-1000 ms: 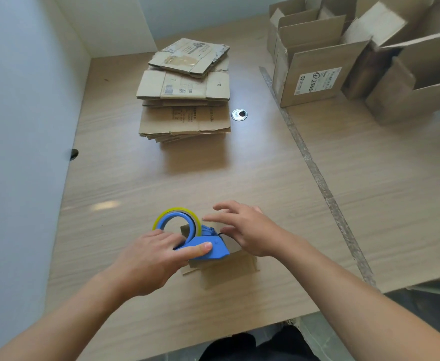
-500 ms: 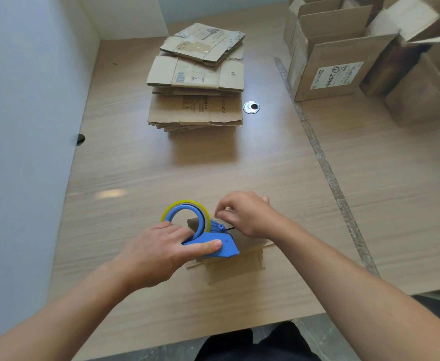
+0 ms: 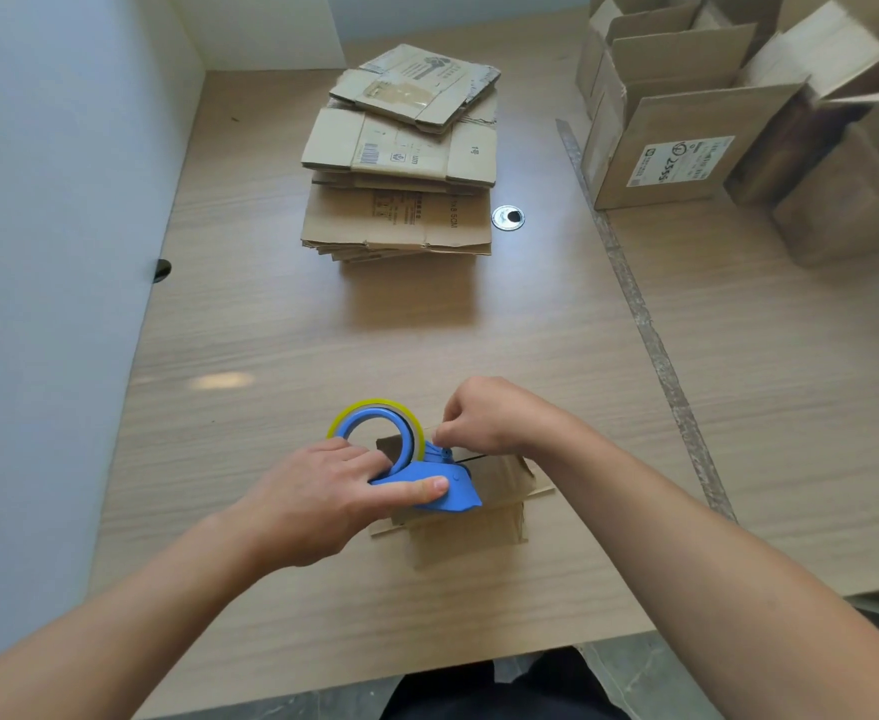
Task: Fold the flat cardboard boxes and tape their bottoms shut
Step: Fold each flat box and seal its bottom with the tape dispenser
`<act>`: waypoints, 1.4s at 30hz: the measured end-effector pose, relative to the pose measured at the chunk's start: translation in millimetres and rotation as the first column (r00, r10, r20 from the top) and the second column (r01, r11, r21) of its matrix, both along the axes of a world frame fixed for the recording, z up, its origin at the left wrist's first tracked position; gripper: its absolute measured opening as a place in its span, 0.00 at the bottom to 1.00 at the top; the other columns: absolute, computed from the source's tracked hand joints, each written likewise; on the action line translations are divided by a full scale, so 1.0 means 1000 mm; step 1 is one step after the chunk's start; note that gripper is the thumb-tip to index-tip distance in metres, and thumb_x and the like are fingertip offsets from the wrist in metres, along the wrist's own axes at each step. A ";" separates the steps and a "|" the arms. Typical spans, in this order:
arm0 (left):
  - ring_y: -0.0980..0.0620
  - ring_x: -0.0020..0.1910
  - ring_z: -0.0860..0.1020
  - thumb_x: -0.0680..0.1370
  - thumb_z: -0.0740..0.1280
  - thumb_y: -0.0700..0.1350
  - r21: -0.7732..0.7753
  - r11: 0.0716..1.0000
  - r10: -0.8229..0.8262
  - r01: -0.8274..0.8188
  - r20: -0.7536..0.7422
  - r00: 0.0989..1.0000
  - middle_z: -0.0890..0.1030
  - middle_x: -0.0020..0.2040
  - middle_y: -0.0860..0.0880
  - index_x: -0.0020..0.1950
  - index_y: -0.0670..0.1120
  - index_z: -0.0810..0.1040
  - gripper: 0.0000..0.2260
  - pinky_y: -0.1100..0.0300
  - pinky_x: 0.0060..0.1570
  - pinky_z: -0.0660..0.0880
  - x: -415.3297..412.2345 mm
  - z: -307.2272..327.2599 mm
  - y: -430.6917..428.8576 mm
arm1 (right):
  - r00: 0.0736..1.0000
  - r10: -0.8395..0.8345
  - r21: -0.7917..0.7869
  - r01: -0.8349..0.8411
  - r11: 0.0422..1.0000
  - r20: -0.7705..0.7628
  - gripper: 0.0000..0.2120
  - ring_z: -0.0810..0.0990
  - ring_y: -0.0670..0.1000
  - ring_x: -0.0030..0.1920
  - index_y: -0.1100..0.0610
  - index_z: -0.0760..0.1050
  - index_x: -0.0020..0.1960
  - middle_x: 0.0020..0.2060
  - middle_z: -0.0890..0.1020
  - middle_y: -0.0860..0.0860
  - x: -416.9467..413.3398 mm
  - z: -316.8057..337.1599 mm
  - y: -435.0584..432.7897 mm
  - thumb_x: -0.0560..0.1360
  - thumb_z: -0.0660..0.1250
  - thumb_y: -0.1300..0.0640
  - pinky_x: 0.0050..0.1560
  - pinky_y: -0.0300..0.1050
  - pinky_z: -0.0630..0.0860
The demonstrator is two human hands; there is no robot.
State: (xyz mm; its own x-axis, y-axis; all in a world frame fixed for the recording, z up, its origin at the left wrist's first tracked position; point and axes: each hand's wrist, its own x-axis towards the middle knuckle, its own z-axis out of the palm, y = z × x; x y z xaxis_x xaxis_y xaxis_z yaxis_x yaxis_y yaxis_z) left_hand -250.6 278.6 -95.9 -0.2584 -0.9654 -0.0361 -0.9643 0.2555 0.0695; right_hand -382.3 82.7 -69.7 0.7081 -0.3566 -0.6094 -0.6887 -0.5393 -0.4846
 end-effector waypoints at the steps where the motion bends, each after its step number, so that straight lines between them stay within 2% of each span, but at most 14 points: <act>1: 0.48 0.31 0.72 0.75 0.67 0.44 0.004 1.000 0.004 -0.004 0.002 1.000 0.72 0.38 0.52 0.76 0.62 0.55 0.34 0.58 0.32 0.71 0.000 0.001 0.000 | 1.000 -0.019 -0.017 0.019 1.000 -0.011 0.10 0.80 0.54 0.48 0.56 0.84 0.45 0.40 0.82 0.49 0.004 -0.001 0.002 0.72 0.67 0.51 0.55 0.53 0.78; 5: 0.47 0.31 0.72 0.70 0.76 0.43 0.040 0.999 0.028 -0.028 -0.006 1.000 0.72 0.38 0.52 0.75 0.64 0.55 0.42 0.57 0.31 0.73 -0.001 0.000 0.000 | 0.997 -0.073 -0.053 0.073 0.996 -0.005 0.09 0.80 0.56 0.47 0.56 0.83 0.43 0.41 0.83 0.51 0.012 -0.003 0.012 0.72 0.63 0.56 0.56 0.55 0.76; 11: 0.48 0.29 0.69 0.72 0.75 0.46 0.032 0.998 0.054 -0.054 -0.005 0.999 0.70 0.36 0.52 0.74 0.64 0.55 0.40 0.55 0.28 0.73 -0.002 0.002 -0.005 | 0.999 0.016 -0.206 -0.025 0.978 -0.047 0.09 0.75 0.56 0.52 0.52 0.79 0.48 0.47 0.80 0.50 0.015 0.005 0.024 0.74 0.61 0.56 0.50 0.53 0.68; 17: 0.49 0.28 0.67 0.72 0.75 0.48 0.029 0.997 0.073 -0.073 0.028 0.997 0.69 0.35 0.53 0.74 0.63 0.58 0.37 0.58 0.27 0.70 -0.003 0.005 -0.006 | 0.996 0.051 -0.226 -0.066 0.972 -0.071 0.07 0.75 0.56 0.48 0.50 0.73 0.51 0.47 0.77 0.49 0.012 0.015 0.026 0.75 0.60 0.58 0.48 0.51 0.66; 22: 0.50 0.27 0.66 0.71 0.76 0.51 0.008 0.996 0.086 -0.086 0.043 0.995 0.70 0.35 0.54 0.72 0.62 0.61 0.35 0.60 0.28 0.70 -0.005 0.010 -0.009 | 0.983 0.175 -0.360 -0.182 0.915 -0.052 0.10 0.73 0.56 0.45 0.48 0.71 0.51 0.45 0.73 0.50 0.014 0.030 0.020 0.75 0.60 0.62 0.44 0.50 0.66; 25: 0.52 0.28 0.61 0.69 0.77 0.53 -0.011 0.994 0.113 -0.113 0.073 0.991 0.69 0.33 0.55 0.71 0.63 0.64 0.35 0.62 0.28 0.63 -0.006 0.014 -0.009 | 0.949 0.299 -0.373 -0.314 0.873 -0.100 0.15 0.71 0.56 0.44 0.49 0.71 0.60 0.51 0.74 0.53 0.005 0.034 0.014 0.77 0.61 0.63 0.43 0.49 0.67; 28: 0.53 0.29 0.59 0.68 0.78 0.54 -0.015 0.993 0.116 -0.115 0.095 0.989 0.70 0.33 0.56 0.71 0.63 0.64 0.36 0.63 0.30 0.58 -0.007 0.016 -0.010 | 0.941 0.327 -0.331 -0.338 0.881 -0.091 0.20 0.73 0.56 0.45 0.48 0.70 0.67 0.56 0.74 0.54 -0.005 0.025 0.007 0.79 0.58 0.65 0.44 0.49 0.72; 31: 0.53 0.29 0.58 0.67 0.79 0.54 -0.018 0.994 0.111 -0.110 0.092 0.989 0.70 0.33 0.56 0.71 0.63 0.65 0.37 0.64 0.30 0.58 -0.007 0.016 -0.010 | 0.966 0.257 -0.265 -0.243 0.933 0.017 0.15 0.75 0.55 0.53 0.49 0.73 0.63 0.56 0.76 0.53 -0.010 0.014 0.003 0.79 0.59 0.60 0.51 0.48 0.73; 33: 0.53 0.30 0.58 0.66 0.79 0.54 -0.019 0.994 0.110 -0.109 0.093 0.990 0.70 0.33 0.56 0.71 0.62 0.65 0.37 0.65 0.30 0.58 -0.008 0.017 -0.011 | 0.971 0.224 -0.227 -0.201 0.953 0.081 0.07 0.72 0.53 0.53 0.50 0.72 0.57 0.52 0.74 0.50 -0.012 0.012 0.001 0.80 0.63 0.54 0.51 0.45 0.69; 34: 0.53 0.30 0.58 0.66 0.79 0.54 -0.016 0.994 0.108 -0.107 0.090 0.990 0.70 0.33 0.56 0.71 0.63 0.64 0.37 0.65 0.30 0.58 -0.007 0.017 -0.011 | 0.971 0.218 -0.213 -0.193 0.958 0.101 0.06 0.72 0.52 0.53 0.50 0.71 0.54 0.51 0.73 0.49 -0.012 0.012 -0.001 0.79 0.65 0.51 0.50 0.45 0.68; 36: 0.53 0.30 0.58 0.67 0.79 0.54 -0.018 0.995 0.104 -0.103 0.088 0.991 0.70 0.34 0.56 0.74 0.64 0.61 0.41 0.64 0.31 0.58 -0.007 0.016 -0.011 | 0.976 0.173 -0.169 -0.149 0.974 0.132 0.10 0.74 0.52 0.53 0.51 0.72 0.54 0.51 0.76 0.49 -0.012 0.012 -0.006 0.78 0.67 0.48 0.50 0.45 0.70; 38: 0.53 0.30 0.58 0.68 0.78 0.54 -0.020 0.995 0.103 -0.102 0.090 0.991 0.70 0.34 0.56 0.78 0.66 0.50 0.48 0.64 0.31 0.58 -0.006 0.014 -0.011 | 0.985 0.133 -0.108 -0.121 0.987 0.106 0.17 0.75 0.52 0.57 0.52 0.73 0.64 0.57 0.79 0.50 -0.010 0.007 -0.011 0.78 0.68 0.46 0.54 0.45 0.72; 39: 0.53 0.30 0.58 0.68 0.78 0.54 -0.011 0.995 0.104 -0.104 0.088 0.991 0.70 0.34 0.56 0.78 0.66 0.47 0.49 0.64 0.31 0.57 -0.006 0.015 -0.011 | 0.987 0.136 -0.091 -0.129 0.987 0.082 0.22 0.75 0.52 0.61 0.51 0.71 0.69 0.61 0.78 0.51 -0.010 0.003 -0.013 0.78 0.68 0.45 0.58 0.46 0.71; 42: 0.53 0.30 0.58 0.67 0.78 0.54 -0.008 0.996 0.092 -0.091 0.085 0.992 0.70 0.34 0.56 0.74 0.64 0.60 0.41 0.64 0.31 0.58 -0.006 0.016 -0.010 | 0.984 0.122 -0.080 -0.112 0.990 0.128 0.35 0.71 0.52 0.67 0.45 0.56 0.79 0.71 0.69 0.52 -0.005 -0.009 -0.011 0.78 0.69 0.47 0.66 0.47 0.68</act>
